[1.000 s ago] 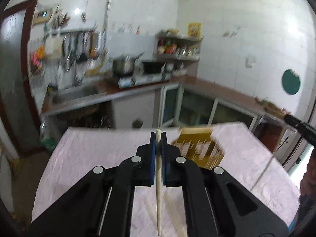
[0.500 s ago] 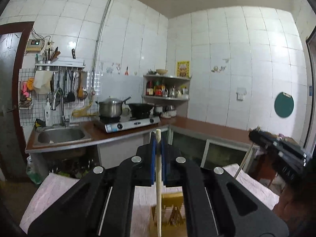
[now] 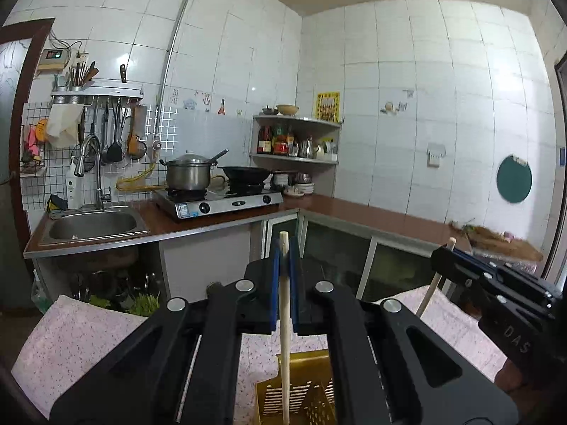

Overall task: Organize utensils
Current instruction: 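Lift both held chopsticks and carry them above the yellow utensil holder, then open the left gripper over the holder while the right gripper releases its chopstick, then grasp another chopstick with the left gripper while the right gripper grasps one, then carry both held chopsticks up above the yellow utensil holder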

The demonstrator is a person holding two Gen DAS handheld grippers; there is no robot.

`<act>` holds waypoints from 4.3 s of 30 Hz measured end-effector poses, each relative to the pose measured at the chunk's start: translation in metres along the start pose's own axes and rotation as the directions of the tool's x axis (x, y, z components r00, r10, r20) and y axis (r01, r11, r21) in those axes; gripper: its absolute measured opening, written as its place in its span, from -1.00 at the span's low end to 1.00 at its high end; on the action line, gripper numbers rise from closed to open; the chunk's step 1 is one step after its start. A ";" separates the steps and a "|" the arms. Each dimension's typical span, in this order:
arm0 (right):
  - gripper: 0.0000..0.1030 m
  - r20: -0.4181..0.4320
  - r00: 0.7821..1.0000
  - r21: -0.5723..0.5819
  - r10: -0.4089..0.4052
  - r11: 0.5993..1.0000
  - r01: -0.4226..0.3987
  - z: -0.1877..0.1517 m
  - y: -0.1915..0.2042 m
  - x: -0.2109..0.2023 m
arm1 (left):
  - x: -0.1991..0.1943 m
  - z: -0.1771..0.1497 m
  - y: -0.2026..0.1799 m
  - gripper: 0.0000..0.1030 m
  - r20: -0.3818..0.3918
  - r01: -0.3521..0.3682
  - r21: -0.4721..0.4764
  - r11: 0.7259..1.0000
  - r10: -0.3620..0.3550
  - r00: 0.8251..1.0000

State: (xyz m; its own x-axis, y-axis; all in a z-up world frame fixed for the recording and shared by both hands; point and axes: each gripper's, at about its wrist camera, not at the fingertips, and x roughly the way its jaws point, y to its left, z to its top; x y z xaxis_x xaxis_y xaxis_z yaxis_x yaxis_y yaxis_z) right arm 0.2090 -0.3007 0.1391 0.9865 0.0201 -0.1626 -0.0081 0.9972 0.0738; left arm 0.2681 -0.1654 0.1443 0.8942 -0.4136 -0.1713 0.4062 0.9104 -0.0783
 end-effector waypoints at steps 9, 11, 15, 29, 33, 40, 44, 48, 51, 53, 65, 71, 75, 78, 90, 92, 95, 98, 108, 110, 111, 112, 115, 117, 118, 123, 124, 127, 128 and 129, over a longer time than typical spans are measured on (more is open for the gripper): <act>-0.89 -0.016 1.000 -0.005 -0.006 1.000 0.006 -0.008 -0.004 0.005 | 0.010 -0.012 0.003 -0.93 -0.051 -0.020 0.005 1.000 0.021 0.998; -0.89 -0.018 1.000 0.001 -0.007 1.000 0.007 -0.007 -0.005 0.005 | 0.011 -0.014 0.005 -0.93 -0.061 -0.021 0.004 1.000 0.022 0.998; -0.89 -0.022 1.000 0.008 -0.012 1.000 0.012 -0.009 -0.010 0.005 | 0.014 -0.016 0.004 -0.93 -0.073 -0.025 0.009 1.000 0.025 0.997; -0.89 -0.013 1.000 0.031 -0.017 0.999 0.018 -0.007 -0.014 0.005 | 0.014 -0.020 0.011 -0.38 -0.085 -0.050 -0.004 0.999 0.050 0.995; -0.88 -0.008 1.000 0.048 -0.022 0.999 0.022 -0.002 -0.020 -0.001 | 0.011 -0.019 0.013 -0.32 -0.100 -0.058 -0.012 0.998 0.057 0.993; -0.87 -0.049 0.997 0.054 -0.060 0.997 0.063 -0.007 -0.038 -0.022 | -0.001 -0.010 0.012 -0.11 -0.102 -0.071 0.002 0.998 0.070 0.992; -0.87 -0.118 0.988 0.062 -0.099 0.992 0.107 -0.019 -0.063 -0.038 | -0.010 -0.004 0.020 -0.03 -0.098 -0.090 0.000 0.996 0.090 0.991; -0.87 -0.197 0.968 0.051 -0.154 0.985 0.167 -0.031 -0.083 -0.058 | -0.024 0.005 0.032 0.06 -0.081 -0.108 -0.027 0.994 0.106 0.991; -0.86 -0.242 0.949 0.041 -0.200 0.975 0.216 -0.038 -0.092 -0.083 | -0.031 0.010 0.038 0.21 -0.071 -0.119 -0.031 0.992 0.117 0.991; -0.86 -0.256 0.943 0.044 -0.210 0.972 0.229 -0.042 -0.094 -0.096 | -0.033 0.013 0.039 0.24 -0.068 -0.116 -0.028 0.993 0.114 0.991; -0.07 -0.308 0.916 0.038 -0.256 0.959 0.281 -0.068 -0.057 -0.122 | -0.079 -0.040 0.063 0.41 -0.270 -0.101 0.056 0.993 0.113 0.956; -0.07 -0.386 0.902 0.052 -0.190 0.972 0.227 -0.101 -0.022 -0.093 | -0.089 -0.113 0.113 0.41 -0.445 -0.159 0.017 0.987 0.150 0.883; -0.07 -0.449 0.879 0.036 -0.161 0.980 0.198 -0.127 -0.003 -0.073 | -0.086 -0.149 0.124 0.39 -0.527 -0.155 0.003 0.988 0.133 0.839; -0.07 -0.492 0.861 0.039 -0.132 0.984 0.173 -0.142 0.002 -0.059 | -0.079 -0.162 0.116 0.38 -0.552 -0.145 0.012 0.989 0.128 0.824; -0.11 -0.628 0.772 -0.014 -0.100 0.993 0.118 -0.191 0.012 -0.002 | -0.037 -0.213 0.093 0.30 -0.668 -0.180 0.026 0.983 0.151 0.728; -0.12 -0.647 0.758 -0.017 -0.089 0.995 0.102 -0.199 0.014 0.007 | -0.027 -0.218 0.093 0.26 -0.686 -0.193 0.020 0.981 0.153 0.711; -0.18 -0.685 0.725 -0.038 -0.073 0.997 0.064 -0.214 0.022 0.016 | -0.018 -0.224 0.092 0.20 -0.701 -0.207 0.018 0.978 0.160 0.695; -0.29 -0.713 0.697 -0.034 -0.075 0.997 0.073 -0.223 0.023 0.025 | -0.014 -0.228 0.091 0.15 -0.716 -0.211 0.038 0.977 0.174 0.676; -0.44 -0.762 0.645 -0.023 -0.058 0.998 0.063 -0.240 0.026 0.035 | -0.012 -0.232 0.088 0.10 -0.731 -0.188 0.070 0.980 0.178 0.658; -0.54 -0.765 0.641 -0.019 -0.054 0.998 0.062 -0.238 0.024 0.038 | -0.010 -0.232 0.086 -0.09 -0.730 -0.177 0.074 0.981 0.174 0.660; -0.59 -0.768 0.639 -0.013 -0.049 0.998 0.062 -0.238 0.024 0.039 | -0.010 -0.230 0.082 -0.32 -0.732 -0.156 0.078 0.985 0.163 0.661; -0.78 -0.769 0.637 -0.012 -0.050 0.998 0.063 -0.237 0.021 0.040 | -0.010 -0.229 0.080 -0.59 -0.734 -0.142 0.082 0.986 0.156 0.661; -0.87 -0.776 0.629 -0.013 -0.047 0.998 0.059 -0.233 0.014 0.042 | -0.011 -0.229 0.075 -0.84 -0.735 -0.126 0.093 0.988 0.153 0.660; -0.88 -0.777 0.628 -0.009 -0.044 0.998 0.059 -0.231 0.013 0.042 | -0.013 -0.228 0.076 -0.88 -0.737 -0.130 0.081 0.988 0.147 0.660; -0.88 -0.777 0.628 -0.003 -0.041 0.998 0.060 -0.230 0.012 0.041 | -0.014 -0.228 0.077 -0.93 -0.738 -0.130 0.075 0.989 0.142 0.660; -0.89 -0.750 0.661 0.016 -0.023 0.998 0.052 -0.216 0.006 0.030 | -0.024 -0.216 0.085 -0.93 -0.729 -0.136 0.035 0.990 0.119 0.674; -0.89 -0.741 0.671 0.016 -0.021 0.999 0.049 -0.211 0.006 0.027 | -0.028 -0.212 0.085 -0.93 -0.720 -0.137 0.035 0.990 0.120 0.684; -0.89 -0.718 0.696 0.023 -0.014 0.999 0.043 -0.200 0.006 0.020 | -0.036 -0.202 0.084 -0.93 -0.697 -0.138 0.033 0.990 0.122 0.707; -0.89 -0.711 0.703 0.025 -0.013 0.999 0.043 -0.197 0.005 0.018 | -0.038 -0.200 0.083 -0.93 -0.693 -0.139 0.033 0.990 0.123 0.710; -0.89 -0.705 0.709 0.028 -0.009 0.999 0.041 -0.195 0.004 0.016 | -0.040 -0.198 0.083 -0.93 -0.690 -0.139 0.030 0.990 0.121 0.714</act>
State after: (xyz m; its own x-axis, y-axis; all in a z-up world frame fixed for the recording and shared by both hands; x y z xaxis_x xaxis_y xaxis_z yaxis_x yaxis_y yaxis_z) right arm 0.1930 -0.2820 -0.0546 0.5843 0.0555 -0.8096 0.0369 0.9948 0.0948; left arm 0.2282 -0.0737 -0.0501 0.5576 -0.1850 -0.8092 0.2830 0.9588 -0.0243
